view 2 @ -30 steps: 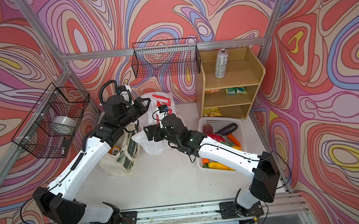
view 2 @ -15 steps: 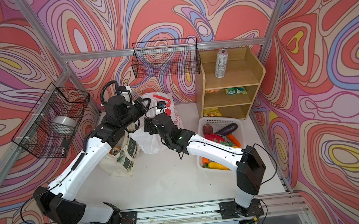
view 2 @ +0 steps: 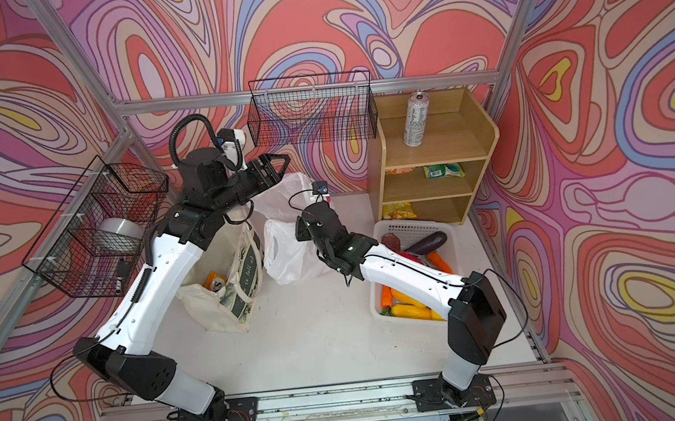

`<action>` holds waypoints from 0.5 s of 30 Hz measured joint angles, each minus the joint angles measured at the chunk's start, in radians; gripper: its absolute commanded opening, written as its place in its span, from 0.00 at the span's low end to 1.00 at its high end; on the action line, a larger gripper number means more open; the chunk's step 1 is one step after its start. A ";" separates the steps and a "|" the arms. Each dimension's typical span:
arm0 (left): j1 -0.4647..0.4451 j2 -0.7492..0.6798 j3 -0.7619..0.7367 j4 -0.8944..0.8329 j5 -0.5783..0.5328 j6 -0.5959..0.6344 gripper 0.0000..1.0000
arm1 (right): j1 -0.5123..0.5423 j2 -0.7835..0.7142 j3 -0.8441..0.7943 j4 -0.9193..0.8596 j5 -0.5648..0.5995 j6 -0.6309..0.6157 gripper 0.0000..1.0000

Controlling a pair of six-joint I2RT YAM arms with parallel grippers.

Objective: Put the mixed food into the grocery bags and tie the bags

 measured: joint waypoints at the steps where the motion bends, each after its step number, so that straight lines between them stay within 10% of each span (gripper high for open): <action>1: 0.016 -0.014 -0.008 -0.011 0.024 0.010 0.78 | -0.026 -0.014 -0.012 -0.007 -0.023 0.000 0.00; 15: 0.039 -0.478 -0.734 -0.018 -0.058 0.039 0.71 | -0.210 -0.120 -0.063 -0.056 -0.360 -0.022 0.00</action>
